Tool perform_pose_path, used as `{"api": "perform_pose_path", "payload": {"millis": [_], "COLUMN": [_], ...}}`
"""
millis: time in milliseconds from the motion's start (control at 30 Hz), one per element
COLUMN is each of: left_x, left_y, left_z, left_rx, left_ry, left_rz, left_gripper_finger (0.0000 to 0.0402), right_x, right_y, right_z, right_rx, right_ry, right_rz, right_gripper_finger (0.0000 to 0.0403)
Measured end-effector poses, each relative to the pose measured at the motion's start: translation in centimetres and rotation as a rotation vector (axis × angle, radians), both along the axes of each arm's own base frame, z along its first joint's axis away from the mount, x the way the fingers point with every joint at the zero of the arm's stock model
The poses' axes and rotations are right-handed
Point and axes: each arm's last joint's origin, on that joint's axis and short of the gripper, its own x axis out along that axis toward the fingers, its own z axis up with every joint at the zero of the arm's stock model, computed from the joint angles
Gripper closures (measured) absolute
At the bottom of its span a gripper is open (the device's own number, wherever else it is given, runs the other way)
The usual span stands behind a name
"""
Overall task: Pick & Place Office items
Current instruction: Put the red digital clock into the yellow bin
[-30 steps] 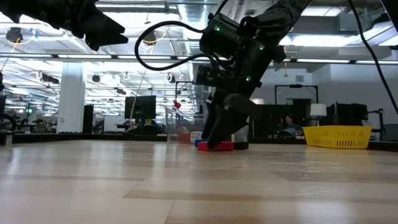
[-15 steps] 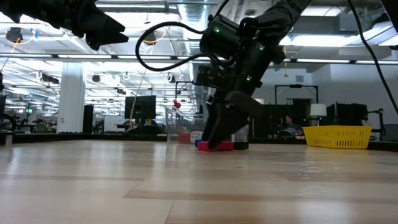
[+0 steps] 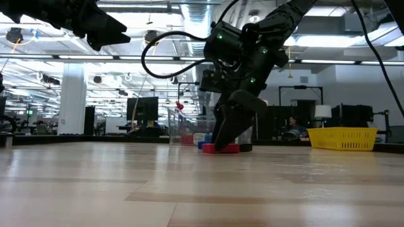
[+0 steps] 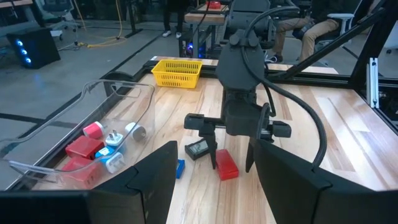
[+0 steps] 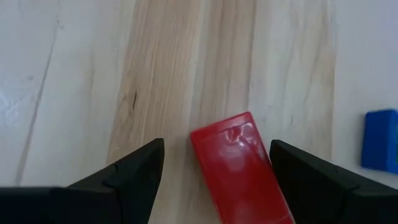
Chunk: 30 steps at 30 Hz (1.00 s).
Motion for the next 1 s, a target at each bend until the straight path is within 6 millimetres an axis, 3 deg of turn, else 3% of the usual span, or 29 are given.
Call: {"api": "perform_pose_path", "payload": {"millis": [333, 700, 833, 1000], "left_x": [0.0, 0.0, 0.0, 0.0], "left_y": [0.0, 0.0, 0.0, 0.0], "left_z": [0.0, 0.0, 0.0, 0.1], "left_rx": [0.000, 0.000, 0.001, 0.003], "left_ry": [-0.001, -0.002, -0.002, -0.014], "left_rz": [0.000, 0.002, 0.003, 0.003], "left_gripper_finger": [0.0192, 0.0192, 0.0192, 0.0192], "right_x": [-0.2, -0.4, -0.1, 1.3], "right_y": [0.0, 0.2, 1.1, 2.6], "right_z": [-0.2, -0.3, 0.1, 2.3], "right_rx": [0.009, 0.023, 0.059, 0.039], "right_ry": [0.023, 0.045, 0.039, -0.014], "right_rz": [-0.017, -0.036, -0.031, -0.013], "right_gripper_finger": [0.0133, 0.0261, 0.0263, 0.0249]}}
